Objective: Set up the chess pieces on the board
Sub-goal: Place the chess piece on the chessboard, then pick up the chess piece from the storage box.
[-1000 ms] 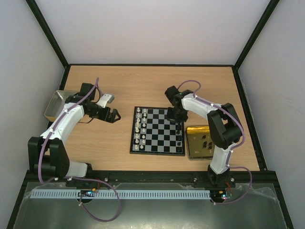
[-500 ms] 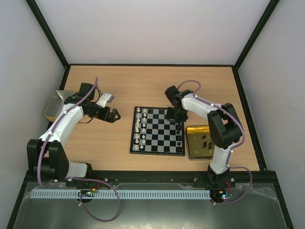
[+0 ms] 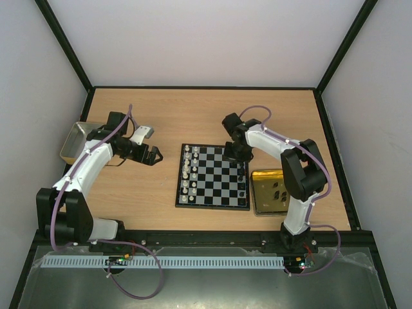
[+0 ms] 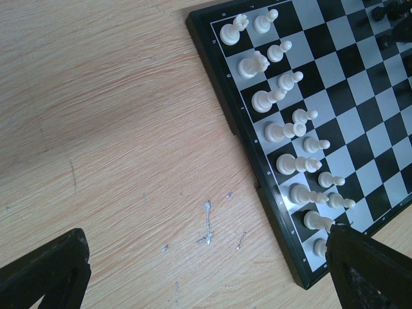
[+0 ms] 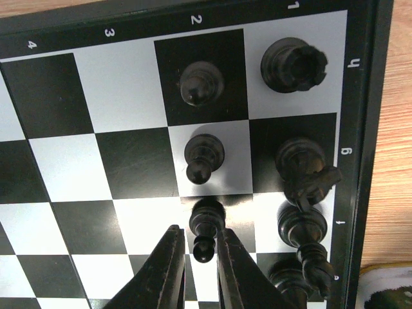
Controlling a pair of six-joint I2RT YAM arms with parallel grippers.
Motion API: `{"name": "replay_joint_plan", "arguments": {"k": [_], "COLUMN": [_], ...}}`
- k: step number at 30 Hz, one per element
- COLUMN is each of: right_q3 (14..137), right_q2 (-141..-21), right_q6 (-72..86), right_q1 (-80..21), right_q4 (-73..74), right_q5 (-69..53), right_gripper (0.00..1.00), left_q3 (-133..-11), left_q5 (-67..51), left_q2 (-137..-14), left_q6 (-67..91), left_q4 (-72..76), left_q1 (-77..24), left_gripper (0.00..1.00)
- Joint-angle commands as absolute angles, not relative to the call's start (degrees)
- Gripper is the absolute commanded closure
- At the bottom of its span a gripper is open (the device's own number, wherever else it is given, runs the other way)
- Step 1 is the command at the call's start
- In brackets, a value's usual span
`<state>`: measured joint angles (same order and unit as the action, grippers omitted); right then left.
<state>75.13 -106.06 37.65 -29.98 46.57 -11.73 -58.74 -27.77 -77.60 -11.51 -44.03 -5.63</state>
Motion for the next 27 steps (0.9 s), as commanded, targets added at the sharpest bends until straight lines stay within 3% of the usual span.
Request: {"name": "replay_joint_plan", "arguments": {"k": [1, 12, 16, 27], "right_q3": [76.8, 79.2, 78.9, 56.1], "right_q2": [-105.0, -100.5, -97.2, -79.4], "right_q6": [37.0, 37.2, 38.8, 45.5], "right_q1": [-29.9, -29.7, -29.2, -19.6], "right_q4": [48.8, 51.2, 53.0, 51.9], "right_q5": [-9.9, -9.1, -7.9, -1.1], "right_gripper": [0.86, 0.76, 0.64, 0.58], "left_q3": [-57.8, -57.8, -57.9, -57.9], "left_q5": [-27.5, -27.5, -27.5, -27.5], "left_q2": [-76.7, -77.7, -77.8, -78.8], "left_q6": [-11.3, -11.4, -11.5, -11.6], "left_q4": [-44.2, -44.3, -44.4, -44.5], "left_q1": [-6.0, -6.0, -6.0, -6.0], "left_gripper": [0.01, 0.01, 0.01, 0.01]}}
